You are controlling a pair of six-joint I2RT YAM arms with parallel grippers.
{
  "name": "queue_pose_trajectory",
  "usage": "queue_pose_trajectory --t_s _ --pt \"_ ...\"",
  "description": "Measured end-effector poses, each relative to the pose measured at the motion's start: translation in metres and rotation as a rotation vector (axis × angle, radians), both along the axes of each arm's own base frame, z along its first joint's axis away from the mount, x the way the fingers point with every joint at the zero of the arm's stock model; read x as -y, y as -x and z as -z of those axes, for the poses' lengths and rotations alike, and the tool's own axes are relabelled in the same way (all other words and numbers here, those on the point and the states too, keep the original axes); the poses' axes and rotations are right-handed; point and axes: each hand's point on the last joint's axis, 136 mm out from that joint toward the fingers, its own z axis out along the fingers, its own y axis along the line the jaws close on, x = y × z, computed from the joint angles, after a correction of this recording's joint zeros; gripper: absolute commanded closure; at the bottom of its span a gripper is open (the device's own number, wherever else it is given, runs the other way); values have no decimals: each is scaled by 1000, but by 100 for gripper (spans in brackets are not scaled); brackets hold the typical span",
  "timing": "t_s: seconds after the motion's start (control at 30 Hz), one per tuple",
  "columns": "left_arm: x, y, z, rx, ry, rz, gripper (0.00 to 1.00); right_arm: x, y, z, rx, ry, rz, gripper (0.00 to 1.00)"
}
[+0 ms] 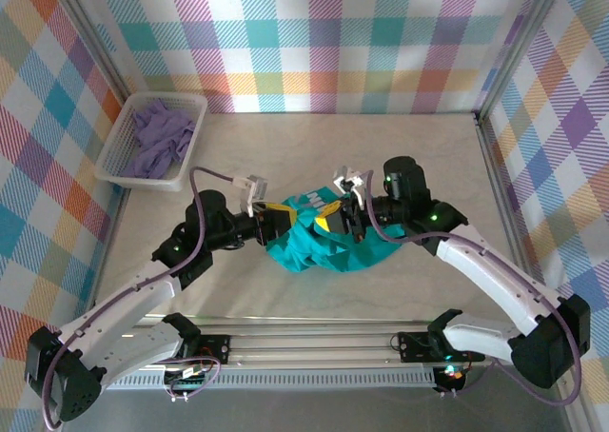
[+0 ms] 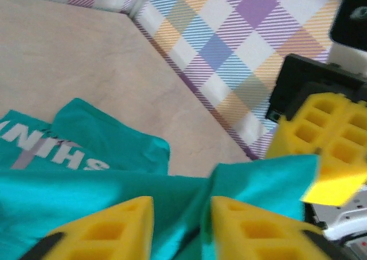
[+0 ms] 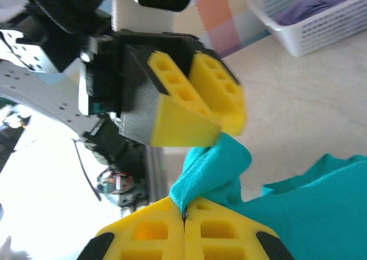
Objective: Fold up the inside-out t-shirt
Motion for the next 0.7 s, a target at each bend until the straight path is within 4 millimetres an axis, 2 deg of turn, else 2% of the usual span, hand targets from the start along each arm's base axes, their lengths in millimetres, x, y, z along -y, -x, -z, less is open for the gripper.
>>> queue_pose_trajectory --t_s 0.07,0.23,0.4,0.47,0.57,0.7 --pt "-4 -2 6 -9 -45 -31 43 -4 1 2 -66 -16 -17 100" --pt "-16 4 12 -8 -148 -107 37 -10 -9 9 -215 -26 7 100" --pt "-27 22 -2 30 -178 -135 33 -7 -25 15 -353 -23 88 100" --pt "-23 27 -9 33 -174 -127 33 -6 -29 17 -399 -21 116 100" --pt "-8 32 -13 10 -174 -90 33 -6 -34 19 -453 -19 157 100" --pt "16 30 -1 -54 -208 -56 35 -6 -37 17 -491 -28 185 100"
